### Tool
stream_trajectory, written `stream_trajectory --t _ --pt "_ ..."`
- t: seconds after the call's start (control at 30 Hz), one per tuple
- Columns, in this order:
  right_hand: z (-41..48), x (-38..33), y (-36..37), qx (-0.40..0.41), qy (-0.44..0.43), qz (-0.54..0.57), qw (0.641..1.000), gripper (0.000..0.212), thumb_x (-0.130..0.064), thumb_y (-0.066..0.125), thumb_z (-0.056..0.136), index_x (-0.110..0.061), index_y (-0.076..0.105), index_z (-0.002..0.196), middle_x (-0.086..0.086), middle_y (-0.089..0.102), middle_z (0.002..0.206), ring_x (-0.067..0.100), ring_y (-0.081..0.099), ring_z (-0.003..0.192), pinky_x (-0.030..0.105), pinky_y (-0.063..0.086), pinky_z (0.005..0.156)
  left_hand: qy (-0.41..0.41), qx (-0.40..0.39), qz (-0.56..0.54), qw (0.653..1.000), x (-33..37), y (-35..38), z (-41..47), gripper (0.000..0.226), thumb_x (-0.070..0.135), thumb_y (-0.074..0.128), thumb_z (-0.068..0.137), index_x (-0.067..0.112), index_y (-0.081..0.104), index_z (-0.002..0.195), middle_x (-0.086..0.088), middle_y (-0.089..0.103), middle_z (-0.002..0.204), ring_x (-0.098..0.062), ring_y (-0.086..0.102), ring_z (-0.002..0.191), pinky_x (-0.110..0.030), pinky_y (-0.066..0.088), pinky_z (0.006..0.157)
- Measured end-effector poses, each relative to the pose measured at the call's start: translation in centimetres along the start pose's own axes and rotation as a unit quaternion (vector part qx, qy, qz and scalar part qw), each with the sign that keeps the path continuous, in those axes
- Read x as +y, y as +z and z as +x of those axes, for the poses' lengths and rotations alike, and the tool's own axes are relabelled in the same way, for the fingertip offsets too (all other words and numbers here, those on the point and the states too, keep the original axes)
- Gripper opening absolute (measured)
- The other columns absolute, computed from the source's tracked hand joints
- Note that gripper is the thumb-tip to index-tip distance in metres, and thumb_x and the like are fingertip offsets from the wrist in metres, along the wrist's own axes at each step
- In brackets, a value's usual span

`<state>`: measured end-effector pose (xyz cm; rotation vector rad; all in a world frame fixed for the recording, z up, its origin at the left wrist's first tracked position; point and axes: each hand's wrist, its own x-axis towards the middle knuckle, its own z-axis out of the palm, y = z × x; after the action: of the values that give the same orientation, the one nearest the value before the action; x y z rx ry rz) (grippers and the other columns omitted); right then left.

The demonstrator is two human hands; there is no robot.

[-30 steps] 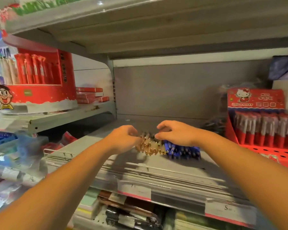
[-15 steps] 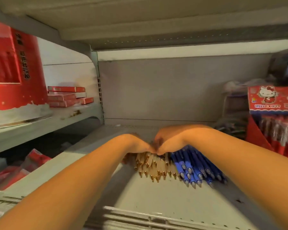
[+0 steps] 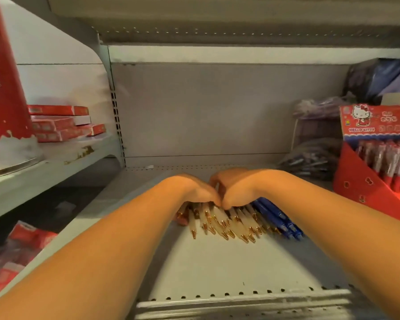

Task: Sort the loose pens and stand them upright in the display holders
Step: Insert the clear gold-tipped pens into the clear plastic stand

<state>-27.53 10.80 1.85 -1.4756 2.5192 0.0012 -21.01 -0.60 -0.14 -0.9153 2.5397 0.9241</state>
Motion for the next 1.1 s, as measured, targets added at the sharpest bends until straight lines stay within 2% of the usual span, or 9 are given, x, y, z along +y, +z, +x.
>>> stream_trajectory --t 0.17,0.33,0.47,0.67,0.77,0.87,0.93,1.0,1.1 --pt "-0.5 0.5 0.2 0.021 0.028 0.04 0.999 0.052 -0.024 0.073 0.083 -0.025 0.053 0.131 -0.009 0.06 0.105 0.012 0.058 0.095 0.026 0.046 0.078 0.019 0.001 0.017 1.0 0.1 0.2 -0.3 0.03 0.047 0.064 0.085 0.017 0.063 0.083 0.0 0.068 0.052 -0.018 0.063 0.041 -0.024 0.053 0.058" --pt "-0.7 1.0 0.7 0.011 0.015 0.035 0.999 0.045 -0.03 0.075 0.083 -0.026 0.057 0.124 -0.006 0.065 0.114 0.016 0.061 0.099 0.031 0.052 0.087 0.012 0.001 0.002 1.0 0.1 0.0 -0.4 0.023 0.037 0.064 0.08 0.015 0.066 0.086 -0.006 0.07 0.08 -0.024 0.066 0.067 -0.033 0.058 0.071" --pt "-0.9 1.5 0.7 0.012 0.007 0.02 1.0 0.045 -0.032 0.075 0.083 -0.027 0.054 0.123 -0.007 0.063 0.112 0.015 0.06 0.098 0.029 0.051 0.085 0.014 -0.008 0.04 0.999 0.9 0.8 -0.4 0.028 0.042 0.067 0.081 0.015 0.068 0.077 -0.006 0.071 0.066 -0.024 0.067 0.062 -0.037 0.058 0.076" --pt "-0.7 1.7 0.8 -0.003 -0.016 0.008 1.0 0.037 -0.034 0.071 0.086 -0.022 0.058 0.118 -0.002 0.066 0.108 0.018 0.063 0.097 0.036 0.054 0.09 -0.014 0.002 0.024 1.0 1.2 0.7 -0.3 0.021 0.034 0.065 0.08 0.014 0.066 0.076 -0.004 0.068 0.056 -0.02 0.065 0.051 -0.032 0.058 0.063" --pt "-0.7 2.0 0.8 -0.005 -0.041 0.021 0.999 0.021 -0.035 0.064 0.091 -0.019 0.068 0.104 -0.003 0.07 0.095 0.015 0.065 0.087 0.032 0.054 0.082 -0.03 0.029 0.001 0.999 0.6 0.5 -0.1 0.012 0.023 0.058 0.078 0.012 0.064 0.077 -0.003 0.066 0.056 -0.017 0.063 0.046 -0.027 0.057 0.059" --pt "-0.5 1.7 1.0 -0.008 -0.041 0.011 0.999 0.032 -0.044 0.062 0.09 -0.014 0.073 0.091 0.001 0.07 0.084 0.015 0.061 0.073 0.031 0.052 0.073 -0.033 0.041 0.019 0.998 0.6 0.7 0.0 0.013 0.024 0.063 0.08 0.011 0.064 0.077 -0.003 0.064 0.049 -0.016 0.063 0.043 -0.024 0.056 0.055" --pt "-0.5 1.6 1.1 -0.008 -0.03 0.001 1.0 0.043 -0.053 0.063 0.086 -0.012 0.075 0.091 0.004 0.071 0.086 0.016 0.06 0.072 0.031 0.052 0.071 -0.03 0.044 0.029 0.998 0.8 0.8 0.0 0.017 0.028 0.069 0.081 0.012 0.064 0.079 -0.004 0.067 0.06 -0.017 0.064 0.056 -0.025 0.056 0.063" --pt "-0.6 1.5 1.3 -0.008 -0.027 -0.01 1.0 0.049 -0.057 0.065 0.084 -0.01 0.075 0.092 0.003 0.068 0.082 0.016 0.058 0.069 0.033 0.053 0.07 -0.031 0.042 0.038 0.998 0.9 0.7 -0.1 0.019 0.03 0.073 0.08 0.012 0.065 0.081 -0.004 0.067 0.068 -0.017 0.063 0.06 -0.025 0.056 0.062" --pt "-0.7 1.1 1.5 -0.007 -0.026 -0.019 0.999 0.052 -0.061 0.065 0.081 -0.01 0.071 0.082 0.001 0.061 0.071 0.016 0.056 0.063 0.034 0.052 0.067 -0.037 0.038 0.053 0.997 0.8 0.2 -0.4 0.019 0.029 0.075 0.08 0.012 0.066 0.078 -0.002 0.065 0.049 -0.015 0.062 0.044 -0.022 0.055 0.051"
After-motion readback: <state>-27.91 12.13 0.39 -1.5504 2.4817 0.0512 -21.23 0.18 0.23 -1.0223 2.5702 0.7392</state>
